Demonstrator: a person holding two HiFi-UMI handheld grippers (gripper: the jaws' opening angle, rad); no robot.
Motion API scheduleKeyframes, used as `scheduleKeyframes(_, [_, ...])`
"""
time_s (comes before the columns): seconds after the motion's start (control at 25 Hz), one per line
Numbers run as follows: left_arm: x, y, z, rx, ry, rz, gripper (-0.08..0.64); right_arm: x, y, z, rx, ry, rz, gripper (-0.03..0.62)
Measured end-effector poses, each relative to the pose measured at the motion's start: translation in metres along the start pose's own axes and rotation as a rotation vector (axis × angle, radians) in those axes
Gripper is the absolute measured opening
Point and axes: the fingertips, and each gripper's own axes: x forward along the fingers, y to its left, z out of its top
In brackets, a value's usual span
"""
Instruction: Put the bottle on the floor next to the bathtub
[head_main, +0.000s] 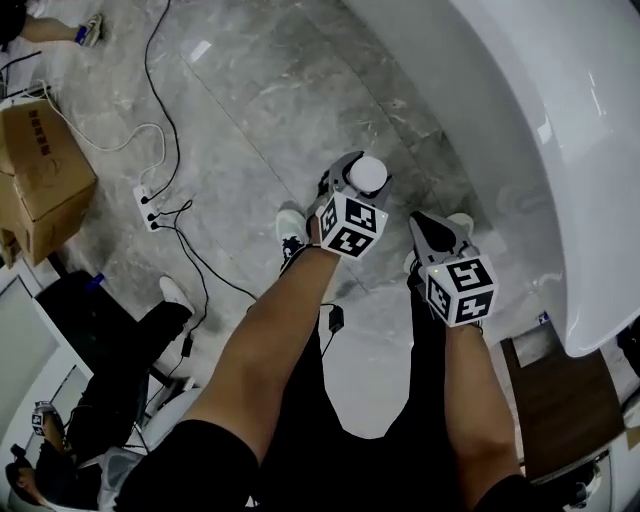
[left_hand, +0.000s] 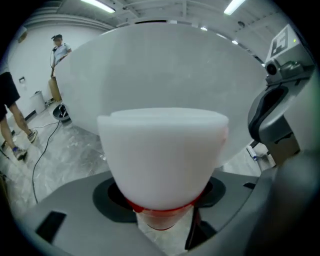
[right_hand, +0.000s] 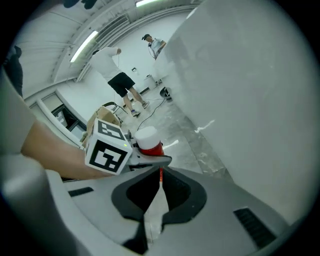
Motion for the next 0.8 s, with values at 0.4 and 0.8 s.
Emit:
scheduleKeyframes(0.4, [0.112, 0.038, -0.041, -0.016, -0.016, 0.037, 0.290, 0.044, 0.001, -0.018, -0.121, 0.005, 0.080, 0.040])
scheduleKeyframes(0.8, [0.181, 0.043, -0.023, 0.074, -0.070, 0.049, 0.290, 0.044, -0.025, -0.011, -0.110, -0.001, 0.085, 0.040])
